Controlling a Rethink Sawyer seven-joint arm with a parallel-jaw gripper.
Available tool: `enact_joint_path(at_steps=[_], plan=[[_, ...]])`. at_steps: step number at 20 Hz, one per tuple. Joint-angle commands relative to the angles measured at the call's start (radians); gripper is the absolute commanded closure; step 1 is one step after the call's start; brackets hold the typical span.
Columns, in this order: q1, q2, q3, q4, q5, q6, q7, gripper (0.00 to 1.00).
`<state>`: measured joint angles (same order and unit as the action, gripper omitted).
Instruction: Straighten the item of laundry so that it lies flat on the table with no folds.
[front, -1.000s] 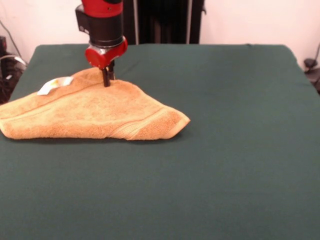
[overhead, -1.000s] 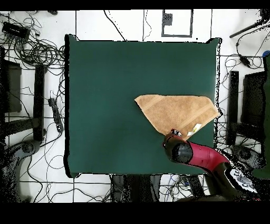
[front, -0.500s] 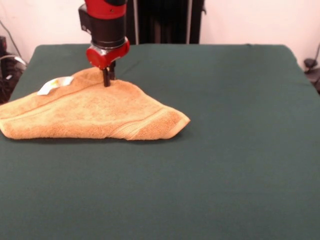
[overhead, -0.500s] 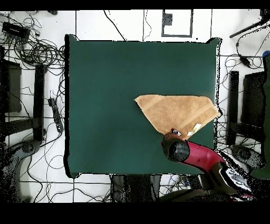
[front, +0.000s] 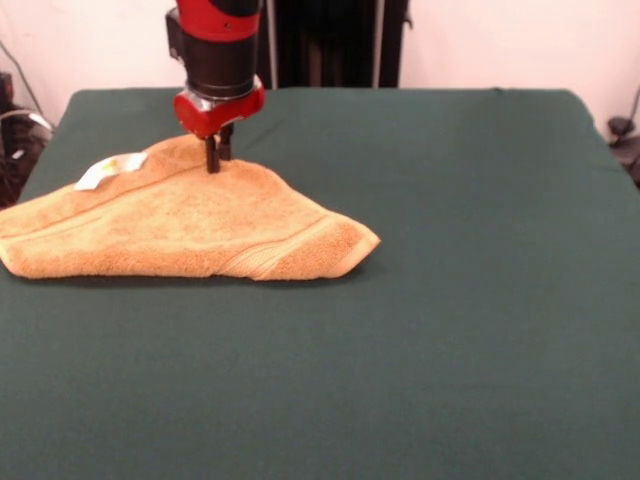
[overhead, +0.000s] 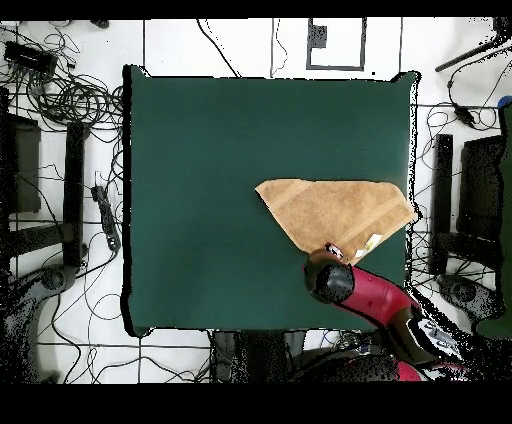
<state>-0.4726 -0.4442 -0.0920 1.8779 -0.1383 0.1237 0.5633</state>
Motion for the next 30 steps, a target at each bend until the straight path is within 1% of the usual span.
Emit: enact_joint_path(at_steps=[1,9,15,18,25,30], plan=[[0.049,0.185,0.113,0.042,0.124,-0.155,0.434,1.0],[0.061,0.174,0.121,0.068,0.132,-0.189,0.495,1.0],[0.112,0.105,0.097,0.108,0.156,-0.162,0.546,1.0],[0.119,0.083,0.095,0.126,0.161,-0.166,0.555,1.0],[0.109,0.008,0.117,0.167,0.176,-0.101,0.569,1.0],[0.102,-0.028,0.146,0.188,0.197,-0.068,0.588,1.0]])
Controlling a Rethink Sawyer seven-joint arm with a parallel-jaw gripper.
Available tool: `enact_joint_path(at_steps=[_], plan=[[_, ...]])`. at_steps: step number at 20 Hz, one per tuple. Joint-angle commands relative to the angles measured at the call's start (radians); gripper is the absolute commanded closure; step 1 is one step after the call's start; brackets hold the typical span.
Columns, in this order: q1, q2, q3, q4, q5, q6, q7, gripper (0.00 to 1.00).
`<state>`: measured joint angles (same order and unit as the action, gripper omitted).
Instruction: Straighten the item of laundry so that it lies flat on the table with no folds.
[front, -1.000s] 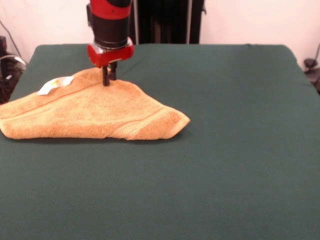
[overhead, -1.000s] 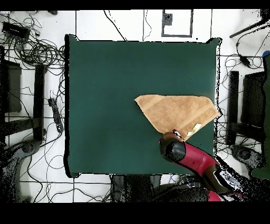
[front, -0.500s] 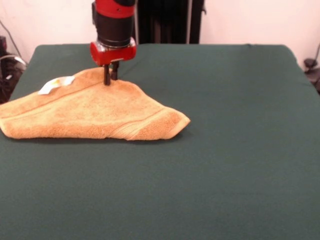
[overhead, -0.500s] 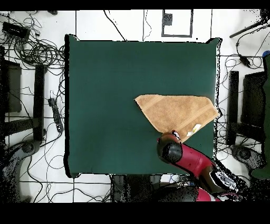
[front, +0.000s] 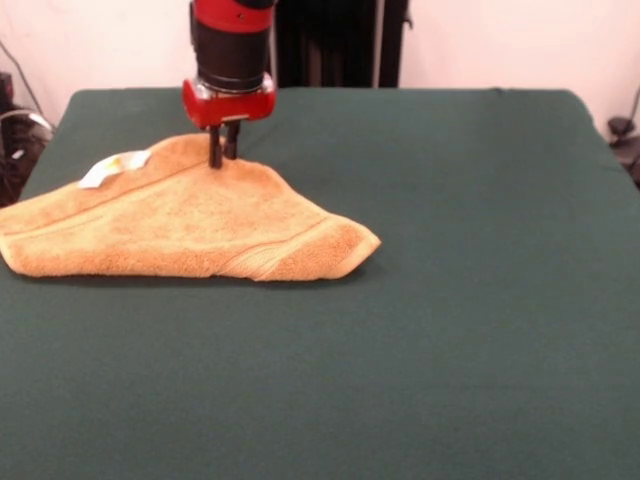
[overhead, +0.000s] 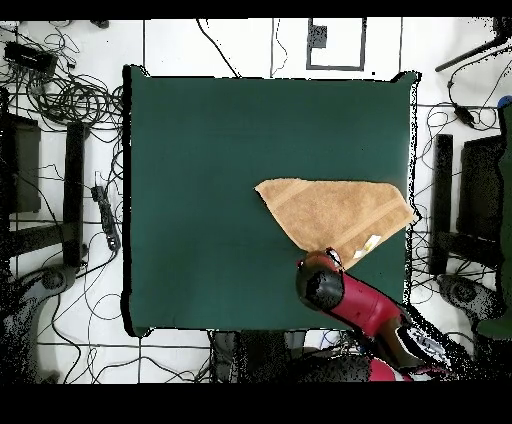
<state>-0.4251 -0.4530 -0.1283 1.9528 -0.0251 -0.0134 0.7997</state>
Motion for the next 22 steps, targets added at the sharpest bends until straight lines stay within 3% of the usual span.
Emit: enact_joint_path(at_steps=[1,12,22], plan=[[0.059,-0.032,0.187,0.115,0.094,0.083,0.353,1.0],[0.067,-0.081,0.203,0.142,0.164,0.105,0.356,1.0],[0.063,-0.035,0.231,0.152,0.205,0.025,0.398,1.0]])
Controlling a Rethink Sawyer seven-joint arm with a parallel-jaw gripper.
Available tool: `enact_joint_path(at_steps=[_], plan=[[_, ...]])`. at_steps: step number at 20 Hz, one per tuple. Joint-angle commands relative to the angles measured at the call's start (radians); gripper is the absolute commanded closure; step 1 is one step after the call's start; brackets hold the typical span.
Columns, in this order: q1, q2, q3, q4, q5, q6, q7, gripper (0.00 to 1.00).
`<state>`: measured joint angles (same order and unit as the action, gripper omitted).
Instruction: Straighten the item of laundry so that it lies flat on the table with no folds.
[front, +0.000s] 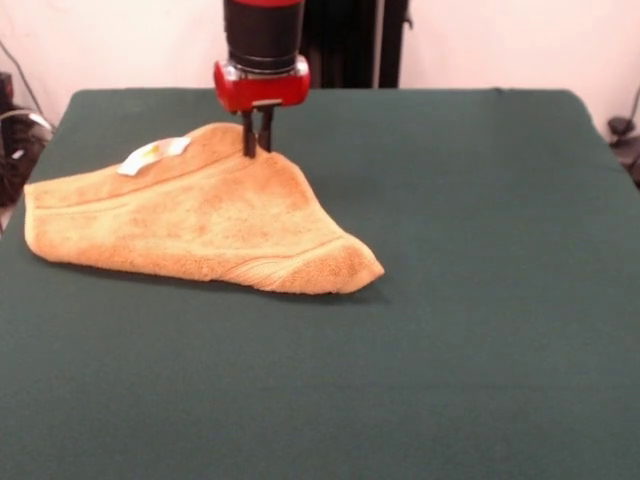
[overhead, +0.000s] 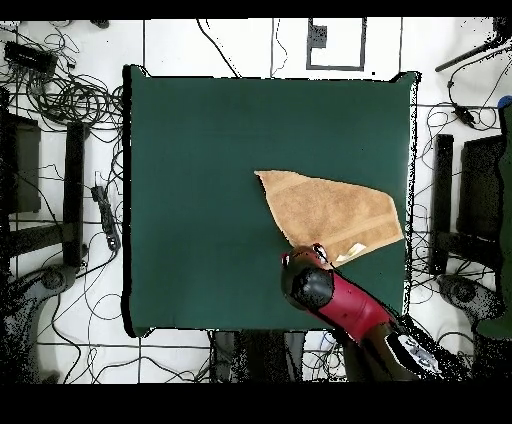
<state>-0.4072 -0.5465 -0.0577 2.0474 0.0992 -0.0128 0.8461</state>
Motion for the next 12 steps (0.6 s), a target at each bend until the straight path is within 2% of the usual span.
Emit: enact_joint_path(at_steps=[1,12], plan=[[0.047,0.064,0.161,0.06,0.081,0.011,0.362,1.0],[0.144,0.057,0.137,0.08,0.124,-0.042,0.511,1.0]])
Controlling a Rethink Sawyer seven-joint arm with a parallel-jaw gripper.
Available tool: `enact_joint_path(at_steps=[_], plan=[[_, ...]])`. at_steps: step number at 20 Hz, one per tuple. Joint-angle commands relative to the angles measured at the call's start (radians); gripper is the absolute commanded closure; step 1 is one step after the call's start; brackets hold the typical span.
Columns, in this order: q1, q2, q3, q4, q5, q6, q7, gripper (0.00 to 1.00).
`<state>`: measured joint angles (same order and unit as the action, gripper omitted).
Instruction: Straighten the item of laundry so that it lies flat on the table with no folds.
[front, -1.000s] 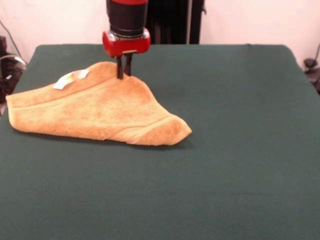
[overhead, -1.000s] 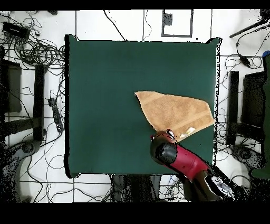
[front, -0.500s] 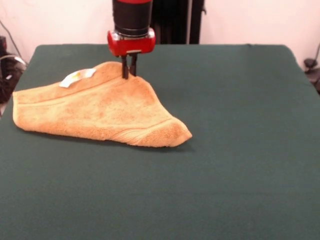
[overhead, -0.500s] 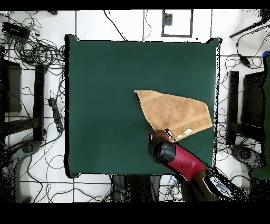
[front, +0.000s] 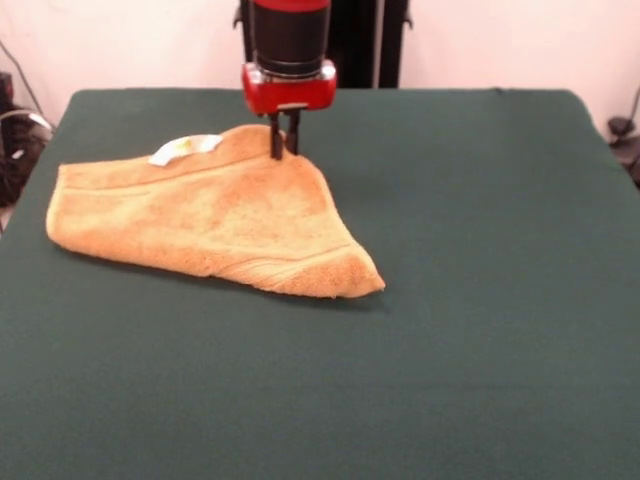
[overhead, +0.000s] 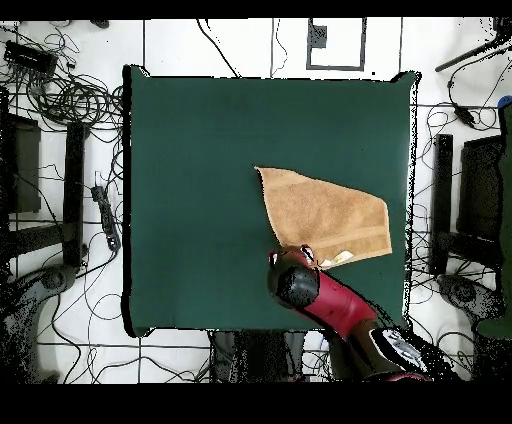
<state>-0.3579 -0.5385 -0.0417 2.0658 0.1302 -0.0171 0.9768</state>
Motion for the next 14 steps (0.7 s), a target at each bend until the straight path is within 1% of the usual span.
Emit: enact_joint_path(at_steps=[1,14], plan=[[0.109,0.049,0.116,0.056,0.102,-0.034,0.392,1.0],[0.206,-0.023,0.11,0.071,0.166,0.048,0.527,1.0]])
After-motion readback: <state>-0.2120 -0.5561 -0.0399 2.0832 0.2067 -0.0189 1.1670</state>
